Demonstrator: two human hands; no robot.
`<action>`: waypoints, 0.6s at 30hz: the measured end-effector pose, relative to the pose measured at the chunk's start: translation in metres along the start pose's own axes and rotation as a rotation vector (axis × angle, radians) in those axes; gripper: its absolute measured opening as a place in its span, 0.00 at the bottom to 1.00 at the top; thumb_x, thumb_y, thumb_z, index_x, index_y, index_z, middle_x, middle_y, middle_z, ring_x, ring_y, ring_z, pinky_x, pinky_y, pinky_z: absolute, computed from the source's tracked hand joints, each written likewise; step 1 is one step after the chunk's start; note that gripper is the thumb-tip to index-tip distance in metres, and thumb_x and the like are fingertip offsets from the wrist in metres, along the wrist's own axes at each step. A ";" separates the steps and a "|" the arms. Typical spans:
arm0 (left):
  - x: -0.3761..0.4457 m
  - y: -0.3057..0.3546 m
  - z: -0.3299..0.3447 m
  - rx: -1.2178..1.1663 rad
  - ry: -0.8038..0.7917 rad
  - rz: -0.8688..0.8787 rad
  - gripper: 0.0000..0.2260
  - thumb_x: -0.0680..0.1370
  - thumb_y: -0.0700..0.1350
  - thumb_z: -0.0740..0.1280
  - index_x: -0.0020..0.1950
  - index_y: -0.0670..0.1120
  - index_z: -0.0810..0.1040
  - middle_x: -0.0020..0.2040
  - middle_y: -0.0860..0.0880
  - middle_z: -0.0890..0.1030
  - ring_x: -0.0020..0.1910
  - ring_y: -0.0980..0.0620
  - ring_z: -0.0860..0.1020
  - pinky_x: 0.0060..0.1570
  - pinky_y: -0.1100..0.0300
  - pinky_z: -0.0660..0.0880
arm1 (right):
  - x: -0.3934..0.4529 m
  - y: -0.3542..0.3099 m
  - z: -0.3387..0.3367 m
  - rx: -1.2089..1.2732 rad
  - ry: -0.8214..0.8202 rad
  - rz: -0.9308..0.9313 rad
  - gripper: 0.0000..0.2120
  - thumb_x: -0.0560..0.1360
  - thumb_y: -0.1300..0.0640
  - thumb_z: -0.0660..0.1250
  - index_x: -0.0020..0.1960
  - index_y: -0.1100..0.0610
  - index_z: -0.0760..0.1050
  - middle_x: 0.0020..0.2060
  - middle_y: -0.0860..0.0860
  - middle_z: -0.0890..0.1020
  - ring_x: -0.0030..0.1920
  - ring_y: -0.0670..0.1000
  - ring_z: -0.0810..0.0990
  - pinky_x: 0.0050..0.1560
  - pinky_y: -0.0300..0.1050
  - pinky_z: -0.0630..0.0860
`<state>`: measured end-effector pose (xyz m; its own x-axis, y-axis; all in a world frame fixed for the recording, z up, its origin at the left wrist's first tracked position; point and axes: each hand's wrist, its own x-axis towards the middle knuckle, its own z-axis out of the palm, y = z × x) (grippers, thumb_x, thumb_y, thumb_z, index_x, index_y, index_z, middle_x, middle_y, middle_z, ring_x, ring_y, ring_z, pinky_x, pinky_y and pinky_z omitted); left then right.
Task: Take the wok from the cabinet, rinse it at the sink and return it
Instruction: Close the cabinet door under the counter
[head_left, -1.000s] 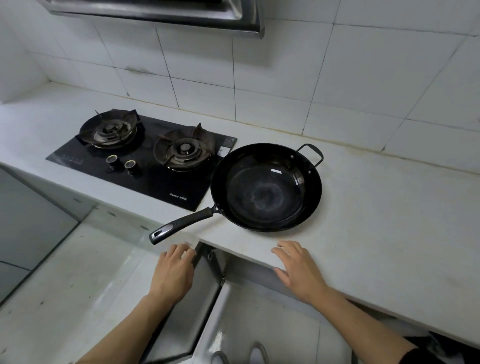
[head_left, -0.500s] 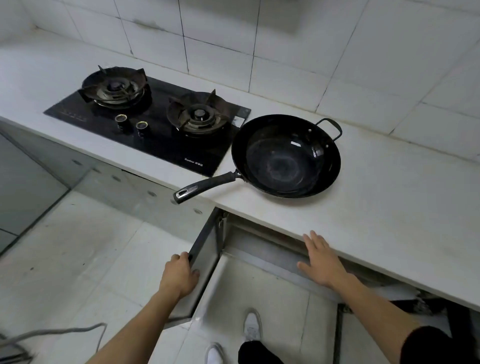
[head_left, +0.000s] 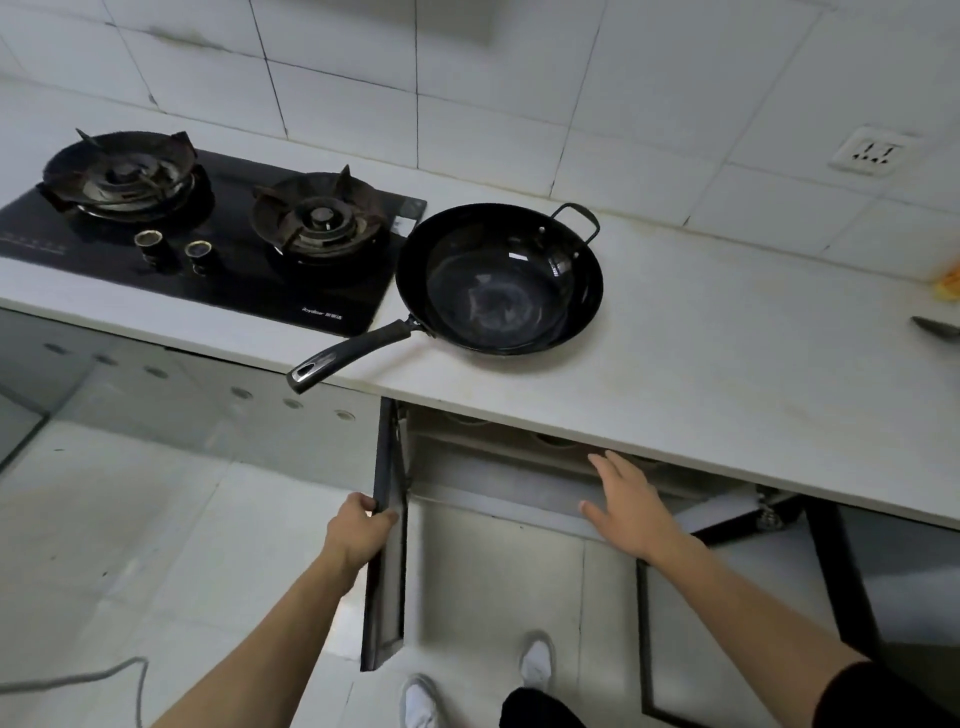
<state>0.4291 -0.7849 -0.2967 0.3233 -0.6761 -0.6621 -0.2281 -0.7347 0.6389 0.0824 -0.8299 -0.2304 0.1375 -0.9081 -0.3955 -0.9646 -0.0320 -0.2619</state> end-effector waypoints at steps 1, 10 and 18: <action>-0.001 0.002 0.008 -0.094 -0.024 -0.032 0.09 0.73 0.45 0.67 0.50 0.44 0.72 0.47 0.44 0.79 0.45 0.44 0.78 0.45 0.51 0.78 | -0.001 0.004 -0.001 0.001 0.011 0.007 0.35 0.79 0.46 0.62 0.79 0.55 0.49 0.78 0.57 0.52 0.78 0.56 0.51 0.75 0.52 0.55; -0.009 0.033 0.082 -0.727 -0.255 -0.239 0.06 0.71 0.33 0.60 0.43 0.38 0.76 0.41 0.40 0.78 0.40 0.42 0.76 0.48 0.45 0.80 | 0.003 0.050 -0.019 0.041 0.070 0.018 0.33 0.78 0.47 0.64 0.77 0.57 0.55 0.73 0.57 0.64 0.73 0.58 0.62 0.71 0.52 0.63; 0.003 0.086 0.135 -0.865 -0.302 -0.309 0.08 0.68 0.31 0.57 0.41 0.40 0.72 0.53 0.40 0.79 0.55 0.41 0.79 0.60 0.44 0.74 | 0.035 0.087 -0.021 -0.033 0.045 0.021 0.34 0.79 0.47 0.62 0.79 0.54 0.49 0.78 0.57 0.51 0.78 0.58 0.50 0.77 0.54 0.53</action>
<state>0.2867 -0.8576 -0.2965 -0.0219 -0.5347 -0.8448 0.6215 -0.6691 0.4074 -0.0015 -0.8732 -0.2489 0.1074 -0.9267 -0.3602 -0.9741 -0.0255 -0.2248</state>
